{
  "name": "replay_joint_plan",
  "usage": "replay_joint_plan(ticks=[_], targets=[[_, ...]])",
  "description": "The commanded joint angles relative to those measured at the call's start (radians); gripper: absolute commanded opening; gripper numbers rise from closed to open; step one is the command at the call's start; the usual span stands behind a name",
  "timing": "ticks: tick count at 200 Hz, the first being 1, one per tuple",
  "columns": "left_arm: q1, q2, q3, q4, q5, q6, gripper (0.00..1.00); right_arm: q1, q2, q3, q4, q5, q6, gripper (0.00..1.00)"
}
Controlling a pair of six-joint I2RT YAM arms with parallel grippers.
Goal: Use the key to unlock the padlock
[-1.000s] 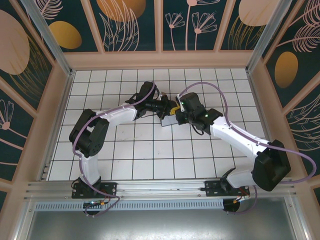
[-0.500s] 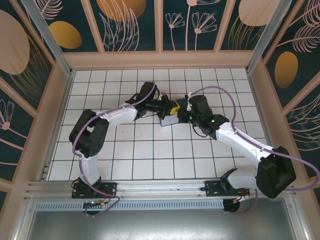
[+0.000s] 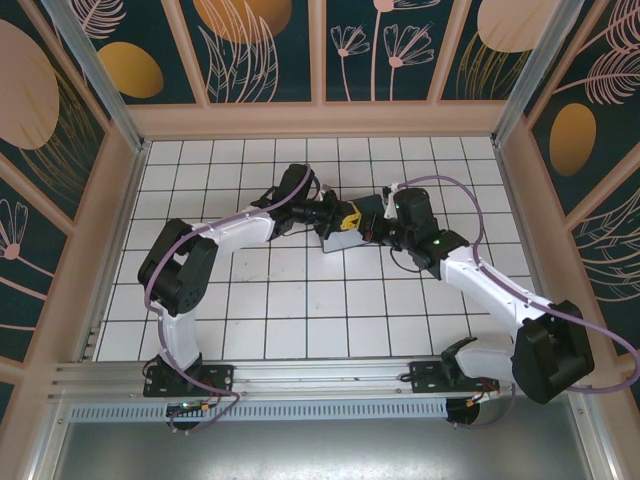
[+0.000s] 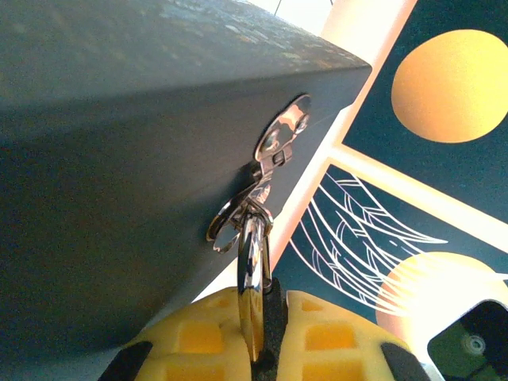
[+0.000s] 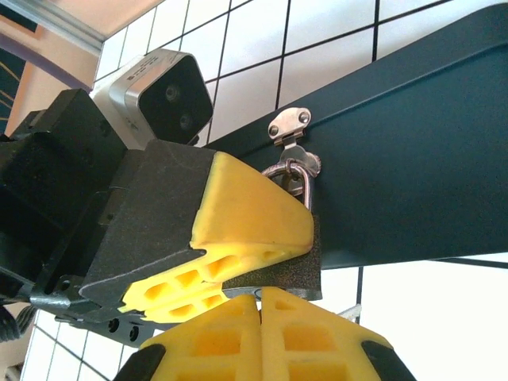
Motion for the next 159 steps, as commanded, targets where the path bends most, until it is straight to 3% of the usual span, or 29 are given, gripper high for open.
replay_joint_plan(ticks=[1, 8, 32, 55, 79, 105, 134, 159], targets=[[0.026, -0.067, 0.024, 0.079, 0.005, -0.005, 0.00, -0.025, -0.017, -0.003, -0.216, 0.030, 0.027, 0.07], [0.025, -0.064, 0.025, 0.079, 0.002, 0.004, 0.00, -0.026, -0.026, 0.013, -0.228, 0.049, 0.025, 0.14], [0.025, -0.060, 0.015, 0.090, -0.007, 0.037, 0.00, -0.031, -0.055, 0.086, -0.283, 0.103, 0.046, 0.24], [0.026, -0.059, -0.011, 0.145, -0.027, 0.039, 0.00, -0.028, -0.134, 0.035, -0.223, 0.092, 0.231, 0.29], [0.026, -0.051, -0.043, 0.228, -0.022, -0.001, 0.00, -0.016, -0.257, -0.119, -0.028, 0.079, 0.545, 0.33], [0.027, -0.041, -0.042, 0.238, -0.015, 0.003, 0.00, 0.093, -0.300, -0.254, 0.189, 0.202, 0.842, 0.38], [0.027, -0.037, -0.044, 0.237, -0.015, 0.007, 0.00, 0.160, -0.257, -0.329, 0.391, 0.276, 1.026, 0.41], [0.026, -0.039, -0.041, 0.231, -0.018, 0.007, 0.00, 0.168, -0.240, -0.353, 0.493, 0.344, 1.083, 0.40]])
